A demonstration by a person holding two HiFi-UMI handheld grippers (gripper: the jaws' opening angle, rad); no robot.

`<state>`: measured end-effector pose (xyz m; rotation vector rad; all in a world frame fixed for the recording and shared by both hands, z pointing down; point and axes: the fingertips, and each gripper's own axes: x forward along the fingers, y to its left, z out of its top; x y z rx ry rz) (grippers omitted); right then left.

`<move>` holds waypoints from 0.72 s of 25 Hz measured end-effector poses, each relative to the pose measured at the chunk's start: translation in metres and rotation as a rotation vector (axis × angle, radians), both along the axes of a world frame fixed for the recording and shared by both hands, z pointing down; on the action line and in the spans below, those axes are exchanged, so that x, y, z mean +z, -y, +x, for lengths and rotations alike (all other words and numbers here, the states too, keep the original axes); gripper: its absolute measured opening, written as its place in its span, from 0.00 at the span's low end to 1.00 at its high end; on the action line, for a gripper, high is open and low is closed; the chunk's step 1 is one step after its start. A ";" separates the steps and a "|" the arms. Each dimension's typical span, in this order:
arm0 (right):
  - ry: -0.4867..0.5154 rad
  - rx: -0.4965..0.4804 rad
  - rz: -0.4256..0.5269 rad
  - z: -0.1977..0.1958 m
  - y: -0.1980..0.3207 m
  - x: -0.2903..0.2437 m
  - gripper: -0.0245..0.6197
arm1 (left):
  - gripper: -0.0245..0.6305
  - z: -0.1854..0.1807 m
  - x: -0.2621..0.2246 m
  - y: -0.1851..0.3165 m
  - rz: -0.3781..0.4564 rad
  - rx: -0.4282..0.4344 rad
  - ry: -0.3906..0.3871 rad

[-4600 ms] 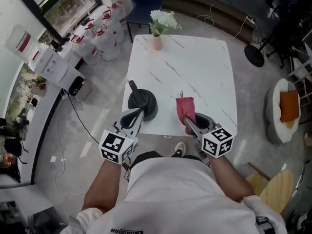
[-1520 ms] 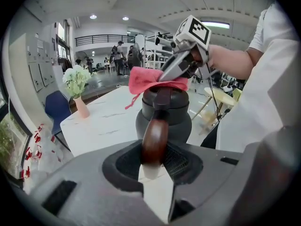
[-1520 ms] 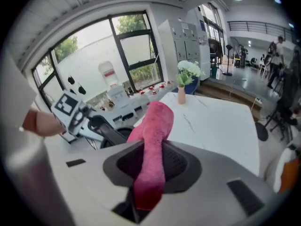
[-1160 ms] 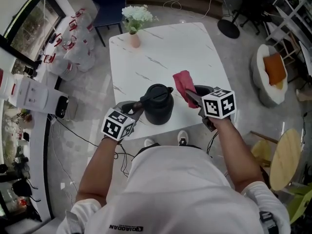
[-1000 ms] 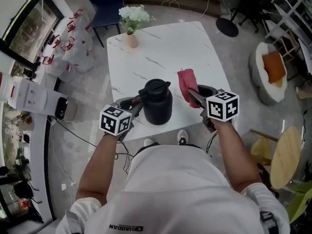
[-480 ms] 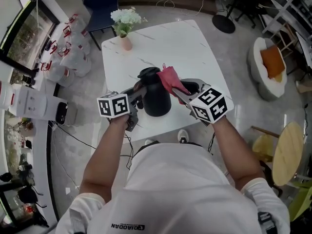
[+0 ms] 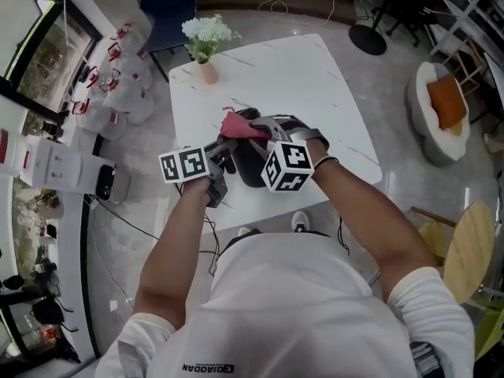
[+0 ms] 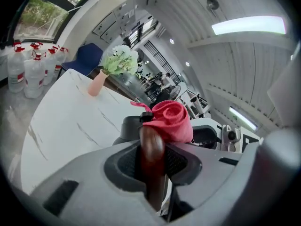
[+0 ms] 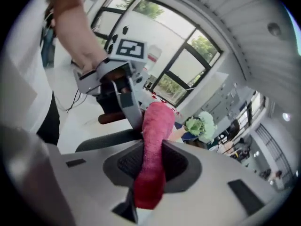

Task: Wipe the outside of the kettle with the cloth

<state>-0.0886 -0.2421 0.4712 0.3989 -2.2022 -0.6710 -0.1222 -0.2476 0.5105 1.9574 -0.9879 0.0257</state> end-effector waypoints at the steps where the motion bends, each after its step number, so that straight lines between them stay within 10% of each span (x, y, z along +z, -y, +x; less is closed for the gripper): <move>1: -0.043 -0.049 0.042 -0.004 -0.006 0.005 0.19 | 0.19 0.000 0.000 0.001 -0.001 0.000 -0.001; 18: -0.280 -0.487 0.260 0.013 -0.086 0.064 0.20 | 0.18 -0.017 0.007 0.004 -0.019 -0.007 -0.024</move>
